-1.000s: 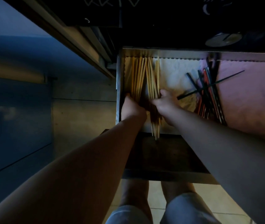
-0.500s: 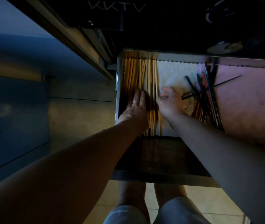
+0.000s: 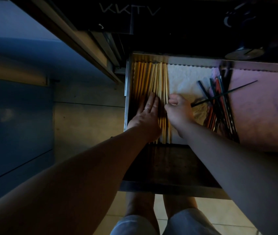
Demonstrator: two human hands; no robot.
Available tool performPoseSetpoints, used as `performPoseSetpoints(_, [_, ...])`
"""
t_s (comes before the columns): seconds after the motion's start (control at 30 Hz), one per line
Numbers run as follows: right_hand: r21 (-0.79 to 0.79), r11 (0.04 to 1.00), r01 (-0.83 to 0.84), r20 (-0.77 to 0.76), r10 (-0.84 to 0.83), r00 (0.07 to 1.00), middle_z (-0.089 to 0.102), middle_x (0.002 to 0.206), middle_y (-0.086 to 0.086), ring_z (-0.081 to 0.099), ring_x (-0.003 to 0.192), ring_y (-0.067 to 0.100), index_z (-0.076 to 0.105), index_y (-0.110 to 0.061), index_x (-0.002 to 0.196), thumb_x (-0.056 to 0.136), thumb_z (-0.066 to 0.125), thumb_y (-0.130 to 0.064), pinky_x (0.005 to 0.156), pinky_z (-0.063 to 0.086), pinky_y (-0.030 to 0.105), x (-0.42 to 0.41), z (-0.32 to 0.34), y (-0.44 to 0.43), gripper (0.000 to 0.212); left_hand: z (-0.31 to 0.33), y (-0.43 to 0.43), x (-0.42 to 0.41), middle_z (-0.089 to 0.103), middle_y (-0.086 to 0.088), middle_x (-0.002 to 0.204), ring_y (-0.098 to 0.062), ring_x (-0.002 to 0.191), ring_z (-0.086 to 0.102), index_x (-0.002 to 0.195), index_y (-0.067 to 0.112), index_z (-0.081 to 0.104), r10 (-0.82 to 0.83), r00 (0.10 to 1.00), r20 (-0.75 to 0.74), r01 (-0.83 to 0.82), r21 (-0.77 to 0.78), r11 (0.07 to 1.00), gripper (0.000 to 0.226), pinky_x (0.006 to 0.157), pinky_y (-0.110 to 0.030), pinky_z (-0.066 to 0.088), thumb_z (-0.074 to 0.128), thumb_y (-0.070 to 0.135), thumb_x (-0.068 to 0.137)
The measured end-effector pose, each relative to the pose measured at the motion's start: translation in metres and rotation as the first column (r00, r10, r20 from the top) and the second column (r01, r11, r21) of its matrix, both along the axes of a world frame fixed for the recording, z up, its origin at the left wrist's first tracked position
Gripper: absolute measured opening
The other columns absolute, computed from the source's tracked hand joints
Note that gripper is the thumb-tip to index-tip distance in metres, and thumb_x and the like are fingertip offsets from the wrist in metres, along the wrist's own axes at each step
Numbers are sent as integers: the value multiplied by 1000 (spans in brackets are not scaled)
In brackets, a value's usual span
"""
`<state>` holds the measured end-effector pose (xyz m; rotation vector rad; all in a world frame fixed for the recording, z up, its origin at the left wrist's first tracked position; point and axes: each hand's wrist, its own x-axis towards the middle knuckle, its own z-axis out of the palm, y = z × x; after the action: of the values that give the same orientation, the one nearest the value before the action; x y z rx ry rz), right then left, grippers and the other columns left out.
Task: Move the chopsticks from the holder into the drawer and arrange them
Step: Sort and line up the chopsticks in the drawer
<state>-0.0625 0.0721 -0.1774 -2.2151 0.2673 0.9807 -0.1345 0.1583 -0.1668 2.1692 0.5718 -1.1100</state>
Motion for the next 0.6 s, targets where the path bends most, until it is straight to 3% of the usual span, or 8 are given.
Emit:
performPoseSetpoints(0.27, [-11, 999, -47, 41, 47, 998, 57, 130, 2, 56, 116, 19, 53, -19, 132, 91, 53, -14, 97, 48, 32, -1, -3, 1, 42, 0, -4, 3, -46, 5, 148, -25, 149, -11, 149, 22, -28, 82, 997, -10, -81, 62, 995, 104, 118, -44, 15, 59, 25, 93])
performPoseSetpoints(0.37, [-15, 996, -89, 54, 89, 995, 54, 135, 4, 55, 119, 20, 48, -22, 137, 91, 52, -16, 94, 47, 29, -4, -4, 4, 46, -3, -3, 3, -43, 1, 151, -26, 150, -6, 149, 20, -28, 111, 993, -41, -109, 51, 993, 102, 118, -45, 16, 58, 27, 94])
performPoseSetpoints(0.47, [2, 994, -107, 26, 106, 994, 50, 141, 2, 50, 126, 20, 44, -25, 140, 92, 50, -19, 104, 45, 37, -4, -3, 8, 49, -3, -5, 7, -40, -4, 152, -28, 150, -5, 149, 17, -28, 102, 991, -81, -96, 78, 992, 106, 119, -46, 19, 61, 31, 92])
performPoseSetpoints(0.6, [5, 995, -95, 40, 94, 995, 53, 138, 1, 52, 124, 20, 46, -25, 138, 93, 46, -17, 104, 46, 38, 0, -1, 8, 46, 1, -6, 6, -42, 3, 152, -23, 150, -10, 148, 22, -27, 109, 994, -27, -103, 149, 983, 103, 115, -46, 25, 59, 28, 93])
